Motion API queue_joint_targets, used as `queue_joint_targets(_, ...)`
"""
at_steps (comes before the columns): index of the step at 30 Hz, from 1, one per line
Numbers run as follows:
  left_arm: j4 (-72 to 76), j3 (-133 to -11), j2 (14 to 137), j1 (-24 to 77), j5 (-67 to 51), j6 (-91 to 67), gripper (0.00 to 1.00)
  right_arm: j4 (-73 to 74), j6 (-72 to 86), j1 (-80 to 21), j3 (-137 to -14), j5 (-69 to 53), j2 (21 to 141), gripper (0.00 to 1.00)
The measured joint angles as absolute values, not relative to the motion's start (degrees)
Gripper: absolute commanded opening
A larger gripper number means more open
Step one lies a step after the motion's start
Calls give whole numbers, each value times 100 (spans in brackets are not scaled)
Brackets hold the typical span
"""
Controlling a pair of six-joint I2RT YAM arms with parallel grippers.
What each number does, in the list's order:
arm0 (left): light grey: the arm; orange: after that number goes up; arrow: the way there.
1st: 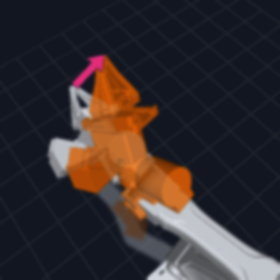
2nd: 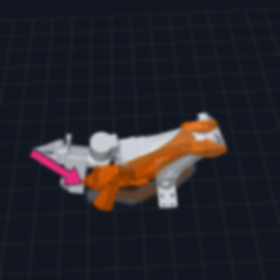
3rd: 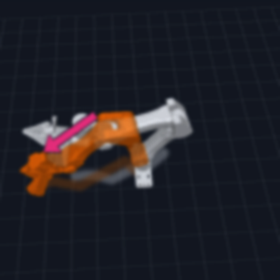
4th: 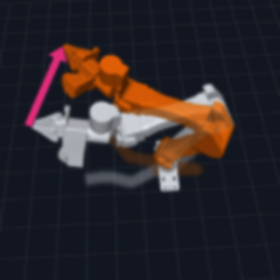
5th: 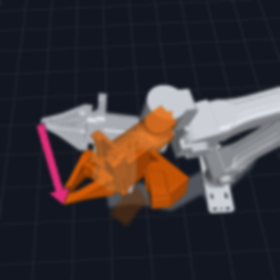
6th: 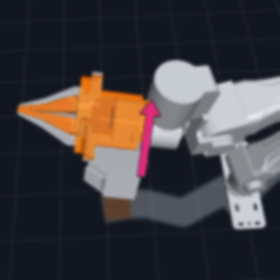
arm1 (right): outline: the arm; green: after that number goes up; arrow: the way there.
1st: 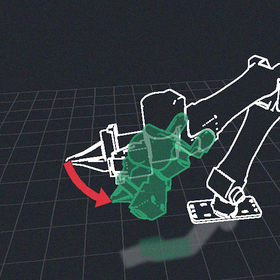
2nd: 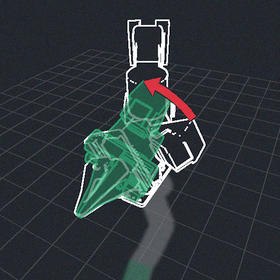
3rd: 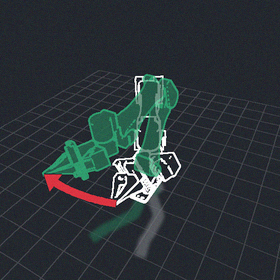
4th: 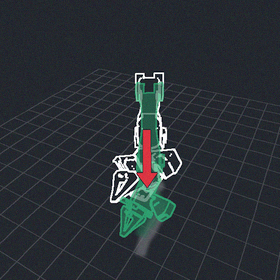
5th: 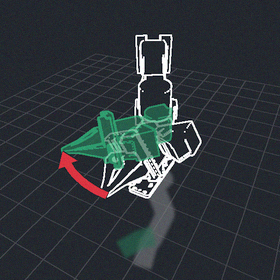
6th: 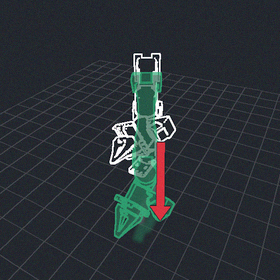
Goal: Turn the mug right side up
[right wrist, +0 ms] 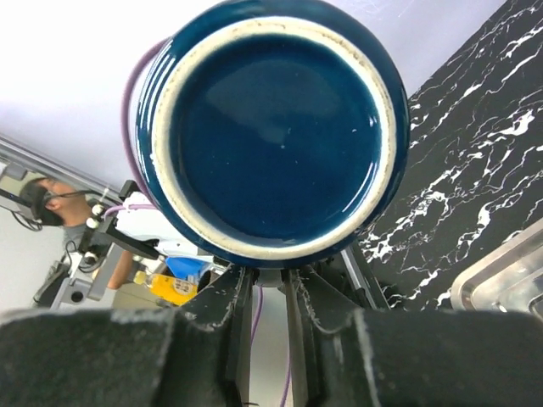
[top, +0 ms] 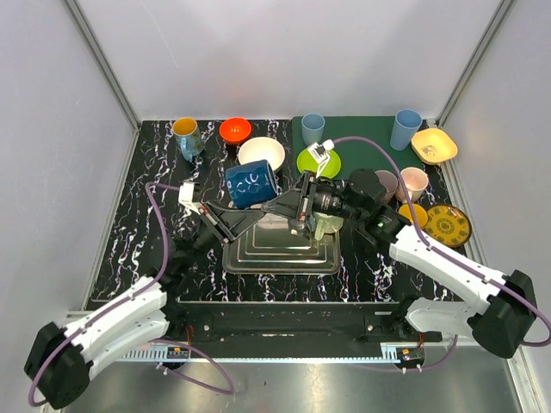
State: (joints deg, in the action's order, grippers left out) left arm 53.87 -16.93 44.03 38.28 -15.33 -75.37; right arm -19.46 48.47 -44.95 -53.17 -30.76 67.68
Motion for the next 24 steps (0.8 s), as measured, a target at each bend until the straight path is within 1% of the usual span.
queue_joint_targets(2,4652,-1959,4101,3830,-1597,-7164,0,-1601,4646,-4510,-5489,-3057,6694,40)
queue_joint_targets(3,4241,-2115,3944,3835,-1616,-6914,0,-1409,4488,-4532,-5594,-3048,6663,49)
queue_joint_targets(5,3481,-2390,3640,3822,-1509,-6418,0,-1002,4171,-4534,-5756,-3050,6613,56)
queue_joint_targets(7,2770,-2617,3424,3780,-1280,-5983,0,-569,3922,-4534,-5885,-2985,6595,60)
queue_joint_targets(10,1575,-2991,3216,3758,-799,-5301,0,121,3548,-4536,-6045,-2727,6595,61)
queue_joint_targets(12,1037,-3138,3146,3754,-554,-4998,0,539,3332,-4539,-6075,-2475,6584,61)
queue_joint_targets(13,351,-3345,3120,3752,-211,-4703,0,760,3251,-4539,-6077,-2296,6573,61)
queue_joint_targets(15,-504,-3667,3214,3752,301,-4355,0,1208,3105,-4541,-6093,-1887,6567,59)
queue_joint_targets(17,-1317,-4069,3489,3747,917,-4066,0,1629,3011,-4541,-6123,-1461,6567,59)
queue_joint_targets(20,-2410,-4842,4353,3594,1841,-3695,0,2165,2888,-4541,-6156,-871,6565,59)
queue_joint_targets(22,-2709,-5109,4958,3256,2060,-3483,0,2410,2832,-4541,-6158,-591,6563,59)
queue_joint_targets(24,-2851,-5131,5448,2840,2018,-3343,0,2569,2783,-4543,-6158,-416,6541,59)
